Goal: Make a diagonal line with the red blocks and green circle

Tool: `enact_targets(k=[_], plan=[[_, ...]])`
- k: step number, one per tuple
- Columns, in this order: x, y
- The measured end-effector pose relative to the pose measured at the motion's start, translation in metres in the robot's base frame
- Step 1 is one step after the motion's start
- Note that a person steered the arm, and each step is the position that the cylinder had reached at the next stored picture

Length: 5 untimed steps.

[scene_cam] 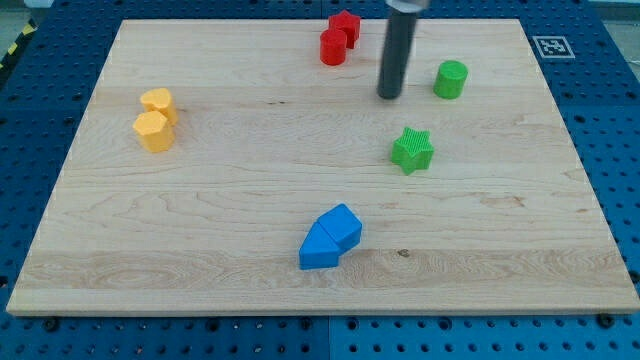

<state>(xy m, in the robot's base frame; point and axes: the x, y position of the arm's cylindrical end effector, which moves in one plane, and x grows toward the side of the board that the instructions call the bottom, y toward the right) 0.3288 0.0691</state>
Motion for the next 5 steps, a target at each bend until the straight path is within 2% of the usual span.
enact_targets(k=[1,3,4,5], plan=[[-0.033,-0.033],[-0.034,-0.092],[-0.06,-0.102],[-0.063,-0.103]])
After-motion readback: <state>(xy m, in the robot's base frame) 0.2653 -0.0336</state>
